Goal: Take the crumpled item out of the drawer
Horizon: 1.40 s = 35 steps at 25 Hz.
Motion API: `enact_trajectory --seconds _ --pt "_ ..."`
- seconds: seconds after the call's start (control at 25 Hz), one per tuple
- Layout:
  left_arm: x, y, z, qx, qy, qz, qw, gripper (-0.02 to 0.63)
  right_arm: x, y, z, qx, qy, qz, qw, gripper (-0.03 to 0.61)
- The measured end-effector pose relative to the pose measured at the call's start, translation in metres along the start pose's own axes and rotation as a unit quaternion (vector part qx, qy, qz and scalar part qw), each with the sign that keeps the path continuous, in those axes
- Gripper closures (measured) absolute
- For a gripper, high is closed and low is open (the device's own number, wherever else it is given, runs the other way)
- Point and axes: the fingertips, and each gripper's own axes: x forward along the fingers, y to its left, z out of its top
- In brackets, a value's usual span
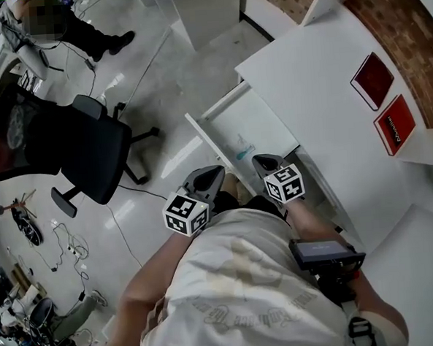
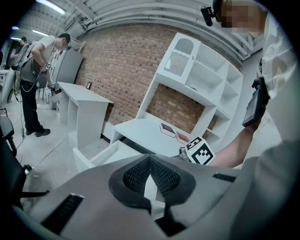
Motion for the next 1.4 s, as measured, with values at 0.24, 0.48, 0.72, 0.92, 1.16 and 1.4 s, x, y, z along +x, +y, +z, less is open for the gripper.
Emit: enact_trajectory --seconds 0.24,0.48,0.72,0.92,1.16,1.4 --pt "-0.002 0.014 0.006 -0.024 0.005 0.004 0.9997 0.594 0.017 -0.002 0.002 -0.020 0.040 -0.002 0.999 0.554" --pt "-0.005 0.016 0.031 -0.045 0.015 -0.004 0.9989 0.594 0.022 -0.004 0.014 -0.031 0.086 -0.014 0.996 0.554" --pt "0.015 0.028 0.019 -0.055 0.026 -0.005 0.9981 0.594 0.048 -0.023 -0.002 -0.048 0.113 -0.015 0.992 0.554" --pt "0.010 0.030 0.025 -0.060 0.034 -0.009 0.9976 0.594 0.052 -0.020 0.003 -0.058 0.128 -0.010 0.990 0.554" --pt "0.014 0.042 0.025 -0.076 0.038 0.002 0.9963 0.594 0.062 -0.020 -0.002 -0.065 0.145 0.006 0.987 0.552" --pt "0.015 0.037 0.026 -0.087 0.043 -0.005 0.9953 0.594 0.064 -0.014 -0.006 -0.069 0.162 0.012 0.984 0.552"
